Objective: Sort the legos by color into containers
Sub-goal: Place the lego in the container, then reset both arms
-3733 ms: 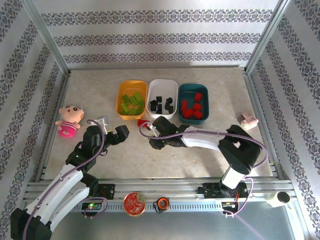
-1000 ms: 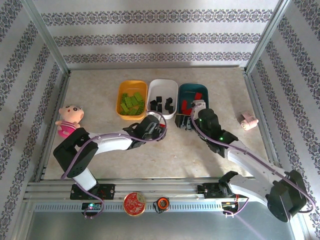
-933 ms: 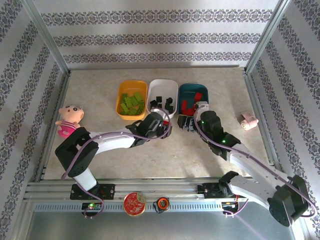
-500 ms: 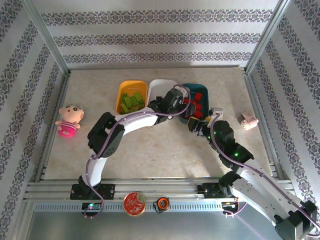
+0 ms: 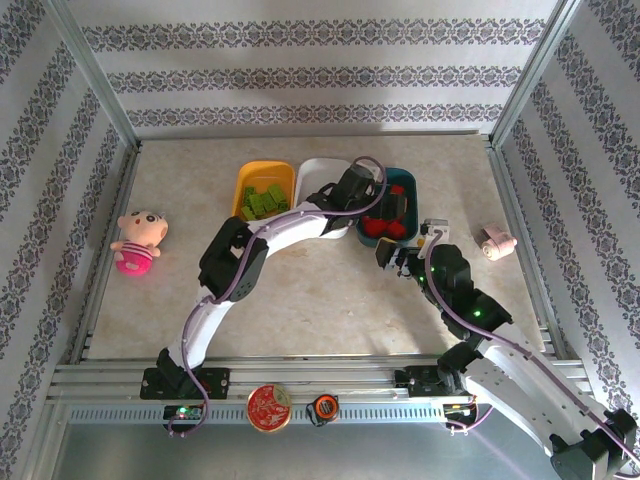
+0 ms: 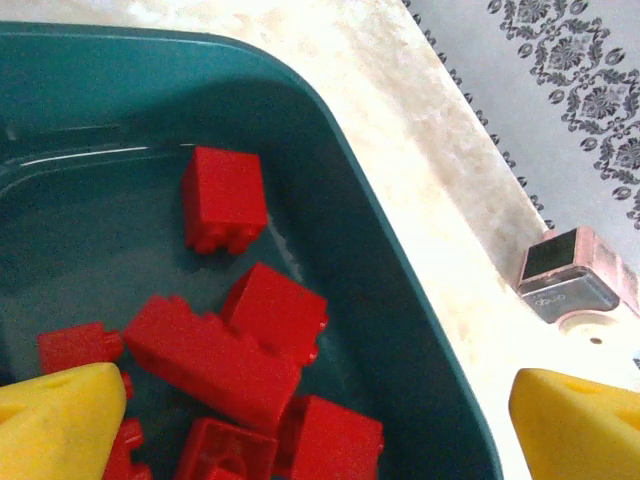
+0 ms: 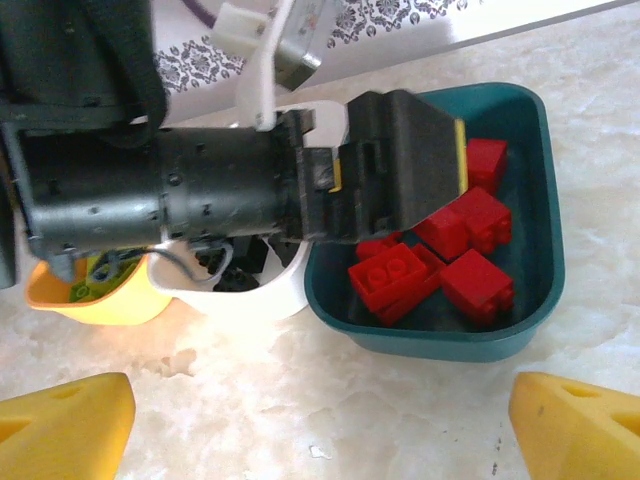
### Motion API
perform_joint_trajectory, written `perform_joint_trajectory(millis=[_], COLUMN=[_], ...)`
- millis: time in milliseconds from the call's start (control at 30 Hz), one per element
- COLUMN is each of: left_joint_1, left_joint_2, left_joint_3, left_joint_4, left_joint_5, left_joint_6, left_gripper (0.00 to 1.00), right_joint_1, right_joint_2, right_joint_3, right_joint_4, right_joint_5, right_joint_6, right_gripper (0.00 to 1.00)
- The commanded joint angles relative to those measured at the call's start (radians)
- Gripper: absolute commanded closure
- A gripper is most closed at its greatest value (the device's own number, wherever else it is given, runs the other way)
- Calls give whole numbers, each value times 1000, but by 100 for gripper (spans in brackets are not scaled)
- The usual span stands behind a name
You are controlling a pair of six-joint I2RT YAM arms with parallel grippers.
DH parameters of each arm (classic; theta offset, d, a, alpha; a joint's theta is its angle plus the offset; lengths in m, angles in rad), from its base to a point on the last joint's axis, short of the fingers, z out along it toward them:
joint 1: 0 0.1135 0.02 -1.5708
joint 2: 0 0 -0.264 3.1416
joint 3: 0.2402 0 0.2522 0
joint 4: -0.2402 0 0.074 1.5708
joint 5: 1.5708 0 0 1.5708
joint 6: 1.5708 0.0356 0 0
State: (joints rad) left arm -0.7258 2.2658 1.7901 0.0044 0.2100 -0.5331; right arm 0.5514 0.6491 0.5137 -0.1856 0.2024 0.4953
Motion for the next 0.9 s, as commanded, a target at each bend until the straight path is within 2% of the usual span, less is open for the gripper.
perform_joint_trajectory(millis=[0,300,533,600,733,867], left_joint_1=[30,39,50,52,56,70], left_joint_2=[-179,-660,-1038,-1132,-1292,-1422], left_joint_3=[-137,-696,-1061,-1135,-1267,-1408], left_joint_4=[88,211,214,193,131,199], left_joint_5=[4,-53,-181,-235,-421,-591], left_joint_6=[-18,7,72,106,144,206], left_gripper=[0,0,0,0,0,0], right_joint_1=[-10,-10,-8,-8,-8,-8], right_joint_2=[20,73,143,168,201,225], right_joint_3=[2,5,-19,-17,-21,-26], right_joint_4=[17,44,93,103,125,146], right_joint_5=[-5,-29,-50,-55,-67,-42], right_joint_6=[-3,-3,8,11,3,-1], right_gripper=[2,2,2,2,2,2])
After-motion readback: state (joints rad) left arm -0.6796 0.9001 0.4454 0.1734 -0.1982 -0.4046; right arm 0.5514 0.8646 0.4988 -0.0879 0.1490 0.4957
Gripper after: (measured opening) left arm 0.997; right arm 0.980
